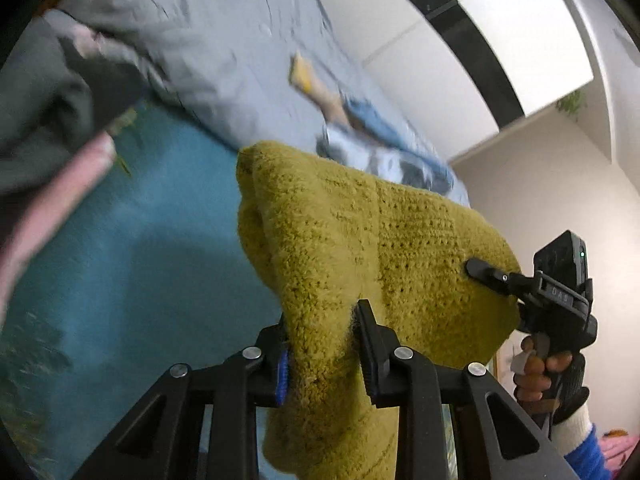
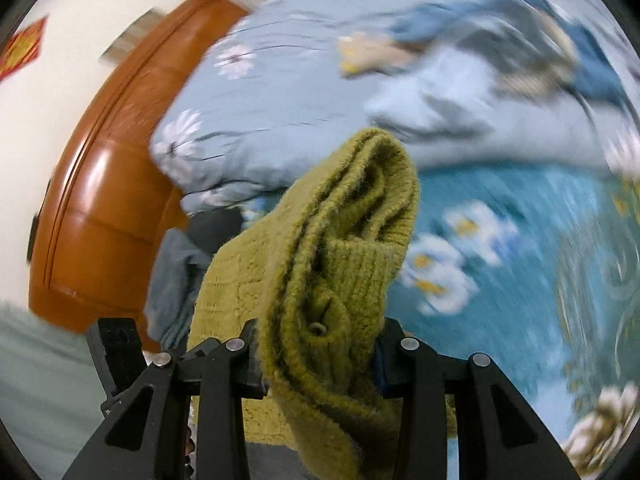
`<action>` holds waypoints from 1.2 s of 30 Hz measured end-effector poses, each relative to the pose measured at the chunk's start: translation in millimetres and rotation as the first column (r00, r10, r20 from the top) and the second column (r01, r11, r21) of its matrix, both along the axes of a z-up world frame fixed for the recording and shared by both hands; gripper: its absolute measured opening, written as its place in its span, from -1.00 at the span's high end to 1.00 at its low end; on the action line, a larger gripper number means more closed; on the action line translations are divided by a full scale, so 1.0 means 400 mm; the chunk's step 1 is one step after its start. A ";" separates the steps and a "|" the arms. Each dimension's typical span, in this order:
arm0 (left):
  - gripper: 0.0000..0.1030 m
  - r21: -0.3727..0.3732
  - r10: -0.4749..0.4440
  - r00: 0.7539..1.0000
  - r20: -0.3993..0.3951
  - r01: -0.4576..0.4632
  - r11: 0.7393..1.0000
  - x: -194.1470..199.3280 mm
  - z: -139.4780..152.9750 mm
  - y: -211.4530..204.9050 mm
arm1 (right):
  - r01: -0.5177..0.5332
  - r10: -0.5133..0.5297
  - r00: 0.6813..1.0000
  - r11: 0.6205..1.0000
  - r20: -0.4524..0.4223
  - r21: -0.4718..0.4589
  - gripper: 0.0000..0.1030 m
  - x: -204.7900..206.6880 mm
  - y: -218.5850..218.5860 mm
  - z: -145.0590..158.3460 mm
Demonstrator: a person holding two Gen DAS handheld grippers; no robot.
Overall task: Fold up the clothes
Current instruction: 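Lift the folded sweater with both grippers and carry it toward the clothes pile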
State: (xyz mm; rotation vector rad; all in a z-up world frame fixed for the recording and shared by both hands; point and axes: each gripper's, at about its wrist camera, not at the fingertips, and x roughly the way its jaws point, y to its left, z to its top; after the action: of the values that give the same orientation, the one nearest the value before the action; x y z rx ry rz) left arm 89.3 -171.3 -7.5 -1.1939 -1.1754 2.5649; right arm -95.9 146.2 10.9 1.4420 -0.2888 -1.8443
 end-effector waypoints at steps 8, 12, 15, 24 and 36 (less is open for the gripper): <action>0.56 0.008 0.203 0.972 -0.120 -0.203 0.979 0.132 0.108 -0.232 | -0.258 0.260 0.961 0.966 -0.092 0.030 0.27 0.024 -0.369 0.125; 0.57 0.058 0.281 0.956 -0.082 -0.277 0.959 0.198 0.040 -0.304 | -0.288 0.289 0.954 0.957 -0.076 0.023 0.29 0.030 -0.476 0.115; 0.56 0.087 0.295 0.955 -0.034 -0.292 0.953 0.225 -0.037 -0.328 | -0.300 0.301 0.952 0.954 -0.062 0.024 0.29 0.029 -0.505 0.092; 0.21 0.212 0.239 0.971 0.008 -0.235 0.949 0.119 -0.200 -0.266 | -0.311 0.321 0.943 0.944 -0.086 0.107 0.30 0.011 -0.495 0.126; -0.25 0.350 0.235 0.964 -0.125 -0.179 0.919 0.114 -0.160 -0.248 | -0.356 0.380 0.894 0.924 -0.239 0.136 0.31 0.057 -0.515 0.352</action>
State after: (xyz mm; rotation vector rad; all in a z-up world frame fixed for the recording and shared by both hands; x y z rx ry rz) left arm 135.0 -270.7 -71.5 -0.8049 -1.6927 2.4028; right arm -73.1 -59.8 151.8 1.1922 0.1917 -1.7183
